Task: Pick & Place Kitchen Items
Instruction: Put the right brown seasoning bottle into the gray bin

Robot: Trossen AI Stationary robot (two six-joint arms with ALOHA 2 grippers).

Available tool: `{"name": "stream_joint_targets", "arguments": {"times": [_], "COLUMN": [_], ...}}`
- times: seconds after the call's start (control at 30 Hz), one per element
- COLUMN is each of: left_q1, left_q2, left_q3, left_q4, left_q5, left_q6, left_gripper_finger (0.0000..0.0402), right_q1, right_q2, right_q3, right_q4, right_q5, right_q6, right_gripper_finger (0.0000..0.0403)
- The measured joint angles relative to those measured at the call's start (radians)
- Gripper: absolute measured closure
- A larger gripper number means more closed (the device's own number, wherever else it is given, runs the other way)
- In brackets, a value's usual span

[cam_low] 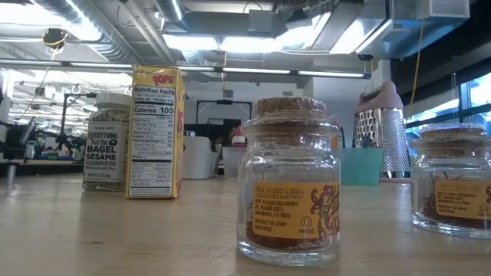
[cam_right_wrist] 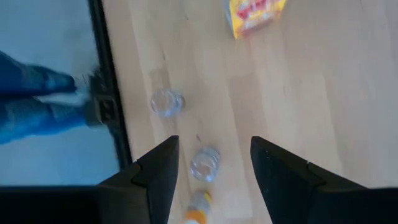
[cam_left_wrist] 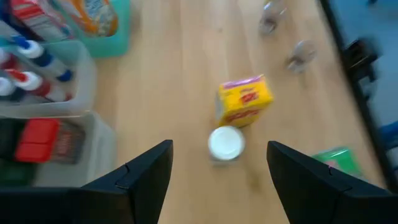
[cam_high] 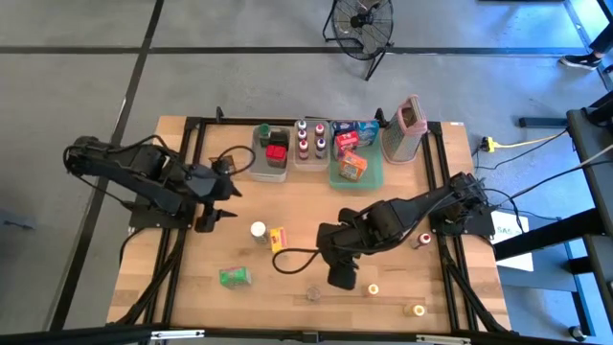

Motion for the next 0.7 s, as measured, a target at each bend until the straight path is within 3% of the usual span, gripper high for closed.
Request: {"name": "stream_joint_targets", "arguments": {"times": [0.23,0.7], "left_q1": [-0.027,-0.029], "left_q2": [0.016,0.019], "left_q3": [-0.004,-0.118], "left_q4": [-0.011,-0.007], "left_q5": [-0.139,-0.129], "left_q6": [0.029,0.028], "left_gripper_finger": [0.0146,0.0146], "right_q1": [0.005,0.061], "right_q2": [-0.001,0.028], "right_q3": [0.0,0.0], "right_q4": [0.088,-0.048], "right_q5": [0.0,-0.022], "right_q6": [0.045,0.011], "right_gripper_finger": [0.0201,0.0201]}}
